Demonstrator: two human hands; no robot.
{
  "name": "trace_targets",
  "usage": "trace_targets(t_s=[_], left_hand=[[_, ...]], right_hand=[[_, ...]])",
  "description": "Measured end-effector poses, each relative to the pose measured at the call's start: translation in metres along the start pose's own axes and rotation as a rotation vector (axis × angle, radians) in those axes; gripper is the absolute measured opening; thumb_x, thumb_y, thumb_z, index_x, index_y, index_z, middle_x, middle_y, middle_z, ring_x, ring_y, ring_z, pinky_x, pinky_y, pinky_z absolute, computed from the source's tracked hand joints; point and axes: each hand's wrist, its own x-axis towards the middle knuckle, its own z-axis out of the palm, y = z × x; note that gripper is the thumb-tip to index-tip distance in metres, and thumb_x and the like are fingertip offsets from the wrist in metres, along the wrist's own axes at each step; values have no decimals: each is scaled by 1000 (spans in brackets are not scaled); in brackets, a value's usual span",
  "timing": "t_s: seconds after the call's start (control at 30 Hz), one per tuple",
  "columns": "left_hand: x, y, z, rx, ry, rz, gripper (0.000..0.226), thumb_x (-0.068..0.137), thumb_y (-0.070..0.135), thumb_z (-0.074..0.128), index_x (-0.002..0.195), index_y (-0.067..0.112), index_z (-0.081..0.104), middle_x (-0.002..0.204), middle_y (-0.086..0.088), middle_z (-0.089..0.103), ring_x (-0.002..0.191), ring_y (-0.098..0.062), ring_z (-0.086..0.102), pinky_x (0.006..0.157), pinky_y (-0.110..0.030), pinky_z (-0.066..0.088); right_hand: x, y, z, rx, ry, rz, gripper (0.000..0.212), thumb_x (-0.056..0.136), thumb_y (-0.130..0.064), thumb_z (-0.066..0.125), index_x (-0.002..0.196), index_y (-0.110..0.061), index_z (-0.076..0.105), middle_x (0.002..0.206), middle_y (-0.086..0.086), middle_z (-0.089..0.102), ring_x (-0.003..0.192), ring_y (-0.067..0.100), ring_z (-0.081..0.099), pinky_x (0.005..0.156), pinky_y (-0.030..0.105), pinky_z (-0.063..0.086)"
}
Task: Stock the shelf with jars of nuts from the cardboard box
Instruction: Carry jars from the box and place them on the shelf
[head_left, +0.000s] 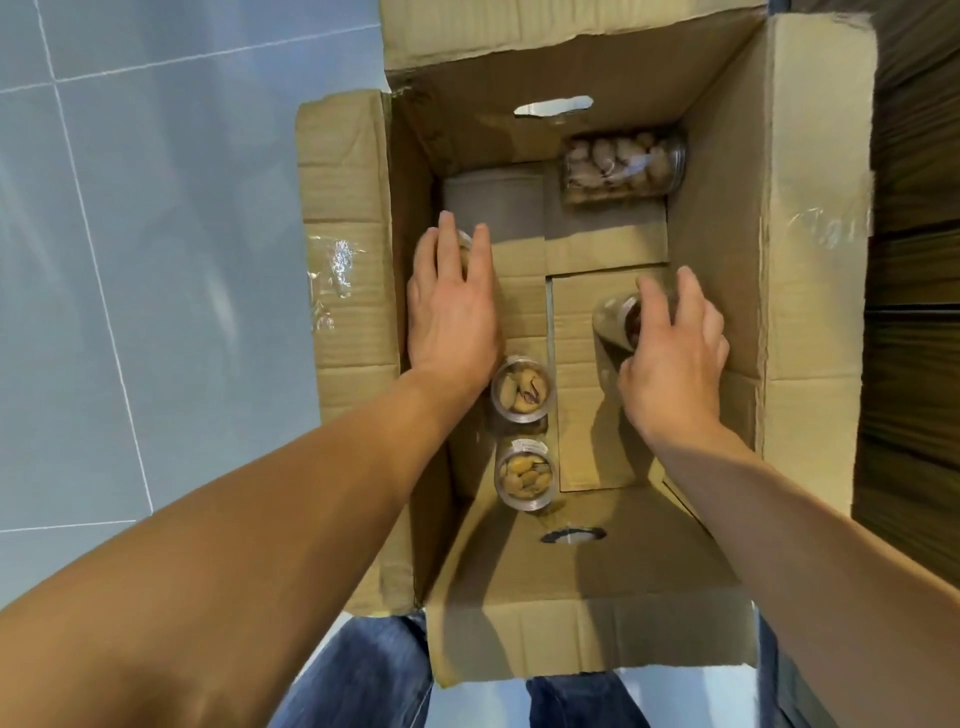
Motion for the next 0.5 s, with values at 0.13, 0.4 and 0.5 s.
trace_targets(t_s=[0.13,0.4,0.5], left_hand=[[11,-5,-2,73,45,55,81,82,6,67,151,11,24,157,-15,22,137,-34,22,112,-42,26],[19,-6,-6,-10,109,121,71,77,4,72,141,6,42,143,-13,44,135,-32,31,115,-36,22],[20,-5,-11,-147,141,65,63,82,7,70,140,8,45,141,-9,48,134,-26,37,113,-28,24]], right_hand=[[5,12,1,-30,-22,-81,83,79,1,67,148,-21,27,153,10,25,138,32,23,112,45,30],[6,10,2,195,8,-32,74,82,-10,71,145,-23,34,144,6,34,126,27,39,106,37,35],[2,6,-4,269,31,19,73,81,-15,76,143,-21,37,141,4,37,124,25,45,106,36,37]])
